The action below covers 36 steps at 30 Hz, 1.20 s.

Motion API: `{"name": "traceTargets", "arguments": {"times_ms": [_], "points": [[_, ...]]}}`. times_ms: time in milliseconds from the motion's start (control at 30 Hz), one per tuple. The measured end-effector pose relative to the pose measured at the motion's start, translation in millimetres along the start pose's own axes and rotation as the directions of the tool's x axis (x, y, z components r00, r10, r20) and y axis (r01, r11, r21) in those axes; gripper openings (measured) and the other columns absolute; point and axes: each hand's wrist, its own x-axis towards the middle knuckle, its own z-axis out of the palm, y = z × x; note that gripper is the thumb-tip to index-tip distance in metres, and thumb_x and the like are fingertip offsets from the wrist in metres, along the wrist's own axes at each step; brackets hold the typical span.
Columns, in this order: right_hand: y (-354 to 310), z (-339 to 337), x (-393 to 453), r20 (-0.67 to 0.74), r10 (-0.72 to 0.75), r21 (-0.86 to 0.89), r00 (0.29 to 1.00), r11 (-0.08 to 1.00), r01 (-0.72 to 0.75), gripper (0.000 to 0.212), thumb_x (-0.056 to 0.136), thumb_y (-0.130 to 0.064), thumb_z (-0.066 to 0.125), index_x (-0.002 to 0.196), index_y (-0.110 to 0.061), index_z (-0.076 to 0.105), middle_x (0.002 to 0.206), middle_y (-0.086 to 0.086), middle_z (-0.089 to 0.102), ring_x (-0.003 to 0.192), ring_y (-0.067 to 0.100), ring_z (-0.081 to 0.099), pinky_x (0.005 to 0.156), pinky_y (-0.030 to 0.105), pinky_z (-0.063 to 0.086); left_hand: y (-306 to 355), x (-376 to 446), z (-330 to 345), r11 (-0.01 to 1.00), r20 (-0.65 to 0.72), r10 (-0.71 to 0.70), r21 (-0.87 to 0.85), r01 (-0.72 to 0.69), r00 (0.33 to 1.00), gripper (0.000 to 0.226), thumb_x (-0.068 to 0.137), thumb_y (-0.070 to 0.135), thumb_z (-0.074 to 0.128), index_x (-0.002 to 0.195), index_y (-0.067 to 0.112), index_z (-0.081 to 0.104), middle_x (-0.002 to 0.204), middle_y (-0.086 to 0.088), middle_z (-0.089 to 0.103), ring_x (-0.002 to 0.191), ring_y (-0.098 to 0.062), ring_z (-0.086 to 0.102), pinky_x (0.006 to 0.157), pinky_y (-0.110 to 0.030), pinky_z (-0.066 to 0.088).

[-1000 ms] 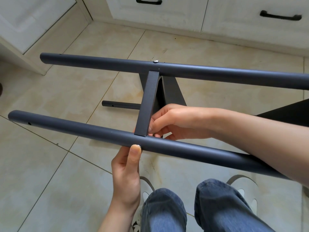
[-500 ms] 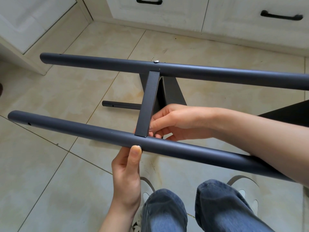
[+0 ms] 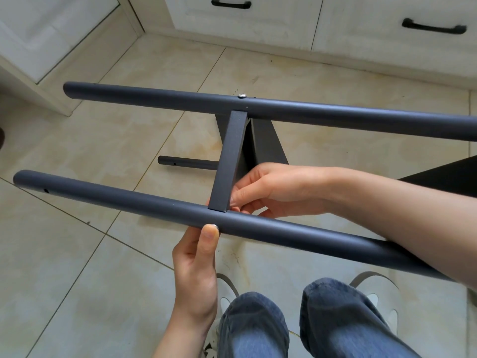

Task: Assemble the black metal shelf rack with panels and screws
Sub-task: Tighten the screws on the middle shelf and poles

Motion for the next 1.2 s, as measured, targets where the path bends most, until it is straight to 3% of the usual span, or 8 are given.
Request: {"name": "traceTargets", "arguments": {"times_ms": [333,433,600,833,967,1033,1100,1200], "points": [[-5,11,-21,-0.106,-0.033,-0.026,0.994,0.999,0.03,0.023,0.096,-0.015,0.061,0.077,-0.019,0.074,0.076,-0.003,0.07,0.07,0.006,0.065,0.068,0.02,0.049,5,2,-5,0.997,0.024,-0.076,0.003,0.076,0.997,0.056,0.071,0.07,0.075,0.108,0.029,0.076,0.117,-0.006,0.074,0.119,-0.025,0.064,0.103,-0.034,0.044],[-8,18,-31,-0.22,-0.016,-0.056,0.975,0.998,0.003,0.017,0.094,-0.018,0.064,0.082,-0.022,0.076,0.077,-0.005,0.073,0.068,0.003,0.066,0.065,0.019,0.05,18,-1,-3,0.989,0.035,-0.139,-0.047,0.14,0.99,0.042,0.073,0.055,0.077,0.106,0.029,0.078,0.117,-0.009,0.073,0.119,-0.024,0.065,0.1,-0.032,0.047],[-14,30,-49,-0.384,-0.062,-0.238,0.921,0.971,-0.034,0.016,0.093,-0.018,0.063,0.091,-0.022,0.078,0.081,-0.007,0.075,0.072,0.005,0.066,0.068,0.02,0.051,38,-4,5,0.957,-0.044,-0.264,-0.137,0.256,0.964,0.009,0.084,0.022,0.07,0.08,0.021,0.078,0.088,0.001,0.073,0.087,-0.009,0.069,0.081,-0.024,0.052],[-50,17,-86,-0.468,-0.137,-0.409,0.873,0.909,-0.076,0.016,0.098,-0.018,0.057,0.101,-0.018,0.073,0.09,-0.004,0.077,0.089,0.01,0.072,0.073,0.019,0.059,57,0,16,0.899,-0.104,-0.418,-0.193,0.394,0.903,0.021,0.092,0.006,0.056,0.077,0.02,0.059,0.064,0.01,0.058,0.072,-0.007,0.057,0.074,-0.024,0.043],[-67,1,-94,-0.546,-0.317,-0.625,0.775,0.771,-0.125,0.015,0.094,-0.018,0.06,0.101,-0.019,0.074,0.095,-0.002,0.074,0.094,0.017,0.068,0.079,0.025,0.055,58,3,23,0.862,-0.116,-0.48,-0.248,0.443,0.869,0.019,0.093,0.01,0.058,0.079,0.022,0.057,0.058,0.014,0.055,0.072,-0.006,0.054,0.071,-0.024,0.041],[-70,-7,-93,-0.578,-0.437,-0.721,0.689,0.668,-0.181,0.017,0.094,-0.019,0.058,0.101,-0.021,0.073,0.096,-0.003,0.069,0.094,0.02,0.064,0.08,0.027,0.048,57,4,24,0.86,-0.139,-0.486,-0.254,0.443,0.863,0.005,0.092,0.016,0.068,0.091,0.019,0.063,0.073,0.008,0.064,0.084,-0.008,0.062,0.077,-0.024,0.045],[-70,-15,-89,-0.578,-0.54,-0.783,0.611,0.577,-0.232,0.021,0.094,-0.018,0.054,0.107,-0.018,0.071,0.099,0.0,0.065,0.098,0.024,0.061,0.081,0.029,0.047,58,4,26,0.865,-0.169,-0.484,-0.242,0.44,0.858,0.013,0.088,0.019,0.074,0.098,0.016,0.065,0.087,0.002,0.068,0.091,-0.012,0.065,0.081,-0.026,0.047],[-66,-27,-82,-0.56,-0.543,-0.821,0.626,0.466,-0.33,0.031,0.097,-0.024,0.055,0.127,-0.017,0.06,0.123,0.006,0.06,0.117,0.028,0.051,0.097,0.039,0.045,59,3,28,0.864,-0.182,-0.488,-0.237,0.444,0.854,0.019,0.086,0.022,0.076,0.101,0.016,0.066,0.097,-0.004,0.071,0.097,-0.016,0.067,0.084,-0.027,0.049]]}}
